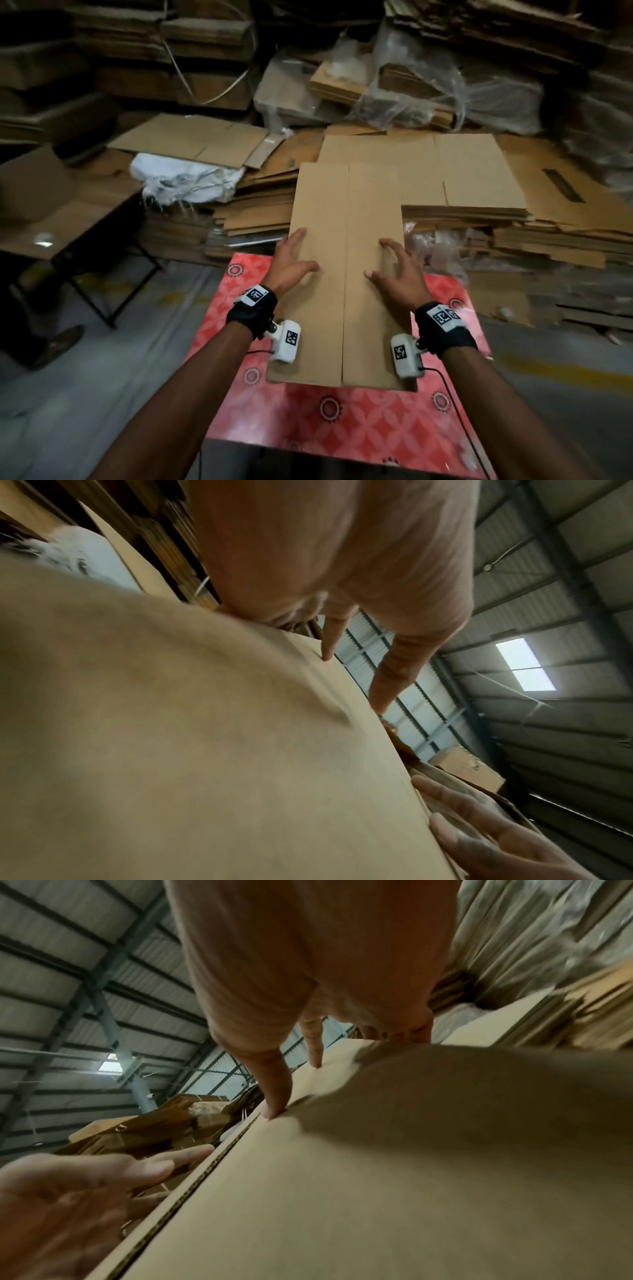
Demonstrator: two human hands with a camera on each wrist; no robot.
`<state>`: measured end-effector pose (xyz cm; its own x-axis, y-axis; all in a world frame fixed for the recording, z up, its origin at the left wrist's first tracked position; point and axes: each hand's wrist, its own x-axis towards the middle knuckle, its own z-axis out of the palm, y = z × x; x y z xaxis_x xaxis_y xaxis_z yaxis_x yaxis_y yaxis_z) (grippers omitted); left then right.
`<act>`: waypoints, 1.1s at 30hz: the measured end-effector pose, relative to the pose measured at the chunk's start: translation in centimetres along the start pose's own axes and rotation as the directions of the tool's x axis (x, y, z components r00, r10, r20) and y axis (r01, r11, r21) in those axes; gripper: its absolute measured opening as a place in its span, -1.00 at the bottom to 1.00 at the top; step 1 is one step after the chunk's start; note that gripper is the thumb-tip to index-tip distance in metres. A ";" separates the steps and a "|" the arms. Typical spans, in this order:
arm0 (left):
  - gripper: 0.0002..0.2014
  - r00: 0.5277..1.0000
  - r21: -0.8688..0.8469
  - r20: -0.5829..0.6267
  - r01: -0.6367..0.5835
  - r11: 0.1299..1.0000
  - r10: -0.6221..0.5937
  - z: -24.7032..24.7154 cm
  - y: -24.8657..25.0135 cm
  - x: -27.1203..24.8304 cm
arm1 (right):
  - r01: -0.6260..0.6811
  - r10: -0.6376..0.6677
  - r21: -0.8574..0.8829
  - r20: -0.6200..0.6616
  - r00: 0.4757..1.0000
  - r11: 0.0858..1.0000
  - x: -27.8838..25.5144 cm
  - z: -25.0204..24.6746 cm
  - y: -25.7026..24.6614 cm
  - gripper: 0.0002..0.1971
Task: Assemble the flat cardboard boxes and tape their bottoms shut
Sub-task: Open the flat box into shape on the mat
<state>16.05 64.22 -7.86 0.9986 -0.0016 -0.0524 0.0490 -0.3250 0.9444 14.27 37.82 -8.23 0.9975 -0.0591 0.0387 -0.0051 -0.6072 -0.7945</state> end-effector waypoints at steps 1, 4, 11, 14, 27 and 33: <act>-0.12 1.000 0.002 0.002 0.022 1.000 -0.022 0.3 -0.5 0.2 | -0.008 0.007 0.014 0.025 1.000 1.000 0.3 0.1 0.7 -0.24; -0.08 0.996 0.032 0.021 0.081 0.996 -0.082 1.9 -2.5 0.4 | -0.029 0.028 0.016 0.084 0.996 0.999 0.8 0.4 2.8 -0.23; -0.18 0.973 0.287 0.068 0.194 0.938 -0.222 5.6 -6.9 0.9 | -0.110 0.140 -0.119 0.290 0.947 0.987 0.5 1.3 8.5 -0.20; -0.16 0.967 0.413 0.087 0.182 0.892 -0.238 6.2 -7.3 1.0 | -0.114 0.157 -0.154 0.306 0.939 0.982 0.1 1.6 10.3 -0.20; -0.18 0.942 0.795 0.243 -0.057 0.604 -0.230 5.3 -7.9 -8.8 | -0.042 0.088 -0.289 0.147 0.985 0.956 -12.4 3.5 10.9 -0.39; 0.30 0.906 0.808 0.335 -0.135 0.574 -0.258 5.3 -8.5 -14.1 | -0.116 0.141 -0.409 0.030 0.990 0.905 -18.3 5.6 9.6 -0.24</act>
<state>1.45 61.97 -16.87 0.8863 -0.2342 -0.3996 -0.1218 -0.9502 0.2868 -3.59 37.53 -19.98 0.9885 -0.1202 -0.0918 -0.1496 -0.8668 -0.4756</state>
